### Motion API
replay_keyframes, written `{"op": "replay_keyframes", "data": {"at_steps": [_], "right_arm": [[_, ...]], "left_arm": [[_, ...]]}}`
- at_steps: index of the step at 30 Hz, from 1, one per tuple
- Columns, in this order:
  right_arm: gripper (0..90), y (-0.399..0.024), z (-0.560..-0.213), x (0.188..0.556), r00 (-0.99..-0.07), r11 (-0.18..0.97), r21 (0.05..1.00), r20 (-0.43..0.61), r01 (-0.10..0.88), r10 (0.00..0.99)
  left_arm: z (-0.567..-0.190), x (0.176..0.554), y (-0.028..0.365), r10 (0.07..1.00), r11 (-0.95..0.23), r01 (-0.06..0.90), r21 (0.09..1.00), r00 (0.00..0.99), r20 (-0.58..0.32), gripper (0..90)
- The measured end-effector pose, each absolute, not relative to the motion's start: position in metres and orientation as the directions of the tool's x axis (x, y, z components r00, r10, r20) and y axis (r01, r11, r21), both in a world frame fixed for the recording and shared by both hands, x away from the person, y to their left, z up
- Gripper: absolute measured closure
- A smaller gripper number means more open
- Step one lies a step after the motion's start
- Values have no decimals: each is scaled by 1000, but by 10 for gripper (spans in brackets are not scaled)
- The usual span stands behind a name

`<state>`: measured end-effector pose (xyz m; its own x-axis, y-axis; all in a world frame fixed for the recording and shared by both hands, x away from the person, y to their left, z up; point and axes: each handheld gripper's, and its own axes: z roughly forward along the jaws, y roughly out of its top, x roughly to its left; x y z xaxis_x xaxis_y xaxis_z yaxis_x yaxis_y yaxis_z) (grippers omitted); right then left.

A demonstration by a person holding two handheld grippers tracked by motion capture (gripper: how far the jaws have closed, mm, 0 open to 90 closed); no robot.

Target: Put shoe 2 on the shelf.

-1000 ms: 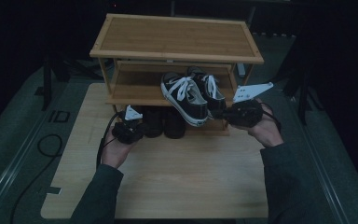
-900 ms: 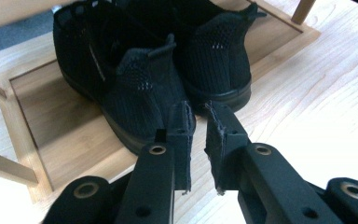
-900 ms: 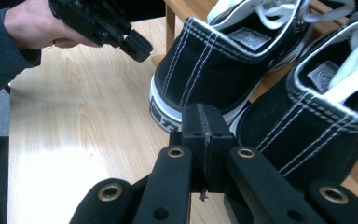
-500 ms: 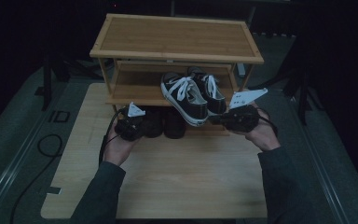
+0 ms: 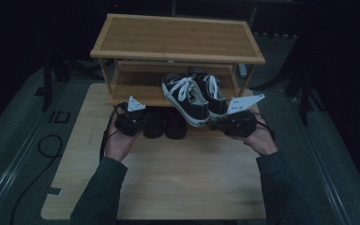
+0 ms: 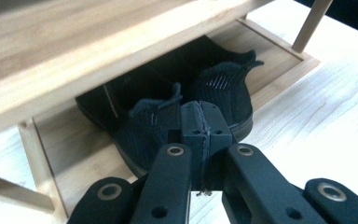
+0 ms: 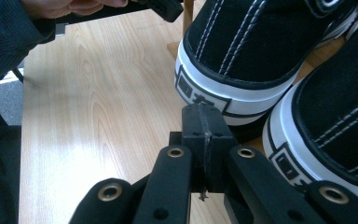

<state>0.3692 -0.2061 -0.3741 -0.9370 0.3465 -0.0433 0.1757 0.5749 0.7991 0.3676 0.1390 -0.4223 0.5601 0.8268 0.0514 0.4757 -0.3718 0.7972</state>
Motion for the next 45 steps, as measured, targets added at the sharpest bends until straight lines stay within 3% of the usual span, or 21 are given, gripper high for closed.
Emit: {"op": "replay_keyframes", "data": {"at_steps": [25,45], "right_arm": [[900,-204,-378,370,-942,561,808,-21,182,335],[899,-201,-379,369,-947,547,820,-21,166,319]], "left_arm": [[-390,409,131,818,-416,410,812,558,137,900],[-394,435,133,825,-381,441,813,560,83,897]]}}
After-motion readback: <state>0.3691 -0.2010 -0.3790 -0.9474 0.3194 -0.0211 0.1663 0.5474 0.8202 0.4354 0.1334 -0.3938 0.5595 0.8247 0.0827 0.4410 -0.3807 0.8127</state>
